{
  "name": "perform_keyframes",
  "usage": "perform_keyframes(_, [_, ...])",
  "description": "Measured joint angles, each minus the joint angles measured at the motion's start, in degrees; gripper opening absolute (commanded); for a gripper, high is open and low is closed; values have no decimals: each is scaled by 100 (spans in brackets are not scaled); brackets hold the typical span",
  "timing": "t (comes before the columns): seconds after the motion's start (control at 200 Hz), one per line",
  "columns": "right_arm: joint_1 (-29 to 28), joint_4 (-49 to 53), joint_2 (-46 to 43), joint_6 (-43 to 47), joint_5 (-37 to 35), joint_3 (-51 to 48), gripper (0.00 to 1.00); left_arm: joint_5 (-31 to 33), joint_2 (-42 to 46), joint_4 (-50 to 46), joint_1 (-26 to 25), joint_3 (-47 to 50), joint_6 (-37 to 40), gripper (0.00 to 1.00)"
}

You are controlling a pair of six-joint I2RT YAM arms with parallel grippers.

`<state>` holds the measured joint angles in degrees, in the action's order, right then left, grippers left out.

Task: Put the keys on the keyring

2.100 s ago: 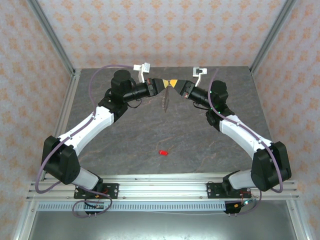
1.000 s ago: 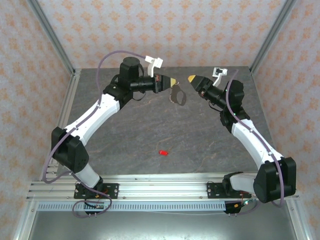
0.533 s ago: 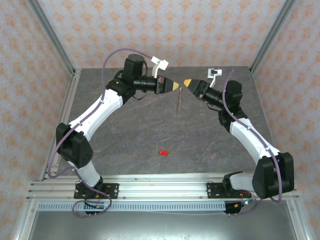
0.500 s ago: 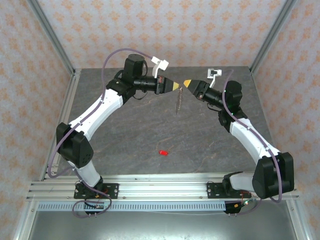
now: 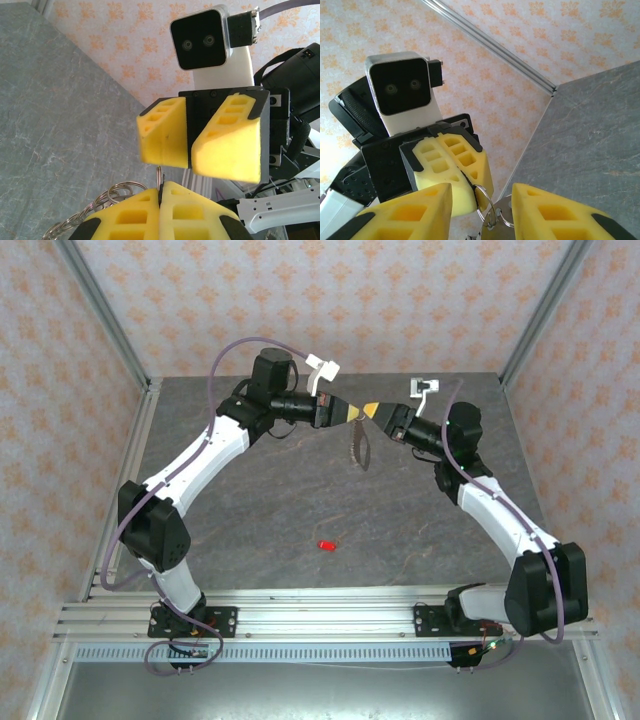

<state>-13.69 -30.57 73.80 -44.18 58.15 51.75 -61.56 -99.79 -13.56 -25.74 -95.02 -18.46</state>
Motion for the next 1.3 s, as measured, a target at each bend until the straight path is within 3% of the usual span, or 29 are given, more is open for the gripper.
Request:
perform_keyframes(0.35, [-42, -35, 13, 0, 20, 0, 18, -2, -2, -13, 0, -72, 0, 0])
perform_keyframes(0.756, [-103, -35, 13, 2, 22, 0, 17, -22, -13, -37, 0, -96, 0, 0])
perform_keyframes(0.906, [-105, -39, 15, 28, 24, 0, 0, -48, -35, -92, 2, -166, 17, 0])
perform_keyframes(1.071, [-118, -74, 20, 46, 20, 0, 0, -33, -50, -173, 33, -190, 22, 0])
perform_keyframes(1.236, [-118, -92, 24, 33, -37, -9, 0, 284, 22, -2, 22, -46, -111, 54])
perform_keyframes(1.301, [-118, -170, 24, 9, -92, -48, 0, 632, 186, 168, 28, 229, -289, 65])
